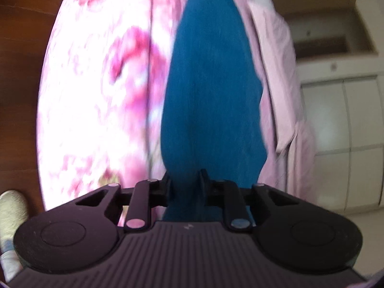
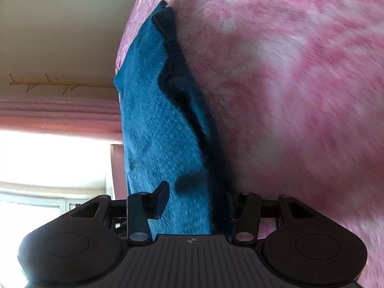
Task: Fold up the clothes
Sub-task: 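Lift the sweater end and fold it over toward the other end with both grippers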
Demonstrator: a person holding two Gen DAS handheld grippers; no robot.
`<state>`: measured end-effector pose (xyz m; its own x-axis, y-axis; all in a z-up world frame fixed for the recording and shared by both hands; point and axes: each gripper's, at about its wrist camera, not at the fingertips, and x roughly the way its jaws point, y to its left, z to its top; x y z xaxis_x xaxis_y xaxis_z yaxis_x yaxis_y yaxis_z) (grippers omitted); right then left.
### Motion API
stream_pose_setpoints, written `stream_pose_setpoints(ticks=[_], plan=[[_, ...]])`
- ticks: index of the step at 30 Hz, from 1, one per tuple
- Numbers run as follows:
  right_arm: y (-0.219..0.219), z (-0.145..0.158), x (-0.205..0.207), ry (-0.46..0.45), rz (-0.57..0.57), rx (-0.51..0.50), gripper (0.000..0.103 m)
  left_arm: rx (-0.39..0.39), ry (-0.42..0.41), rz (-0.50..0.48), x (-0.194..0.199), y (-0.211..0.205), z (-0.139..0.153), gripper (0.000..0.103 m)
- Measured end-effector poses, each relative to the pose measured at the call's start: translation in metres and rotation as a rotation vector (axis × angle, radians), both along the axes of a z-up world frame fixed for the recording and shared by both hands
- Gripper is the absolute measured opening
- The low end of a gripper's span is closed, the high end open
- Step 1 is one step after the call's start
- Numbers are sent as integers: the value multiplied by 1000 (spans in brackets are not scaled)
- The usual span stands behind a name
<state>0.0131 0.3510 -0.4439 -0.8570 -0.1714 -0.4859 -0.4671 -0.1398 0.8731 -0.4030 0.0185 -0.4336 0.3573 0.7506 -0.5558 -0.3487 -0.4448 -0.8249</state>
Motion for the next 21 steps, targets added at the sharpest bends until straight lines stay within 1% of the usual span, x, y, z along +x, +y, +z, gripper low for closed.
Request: stream_pose_setpoints(ticks=[2, 3, 4, 5, 7, 11, 15, 19, 21], plan=[[4, 1, -8, 0, 21, 18, 50, -15, 25, -37, -1, 9, -1, 14], [4, 1, -9, -4, 25, 22, 48, -21, 33, -56, 1, 10, -2, 13], [4, 0, -10, -6, 33, 28, 33, -21, 34, -66, 3, 10, -2, 11], [2, -1, -8, -10, 36, 23, 22, -19, 29, -66, 4, 9, -3, 10], [-2, -2, -5, -8, 33, 23, 18, -12, 24, -65, 6, 8, -3, 8], [-7, 5, 2, 7, 20, 43, 15, 25, 40, -72, 7, 8, 4, 7], [-13, 20, 11, 39, 10, 63, 14, 58, 57, -91, 4, -5, 23, 7], [-30, 29, 22, 33, -2, 46, 14, 36, 35, -100, 17, -26, 32, 7], [-44, 26, 33, 6, 0, 0, 14, -4, 3, -88, 25, -38, 30, 7]])
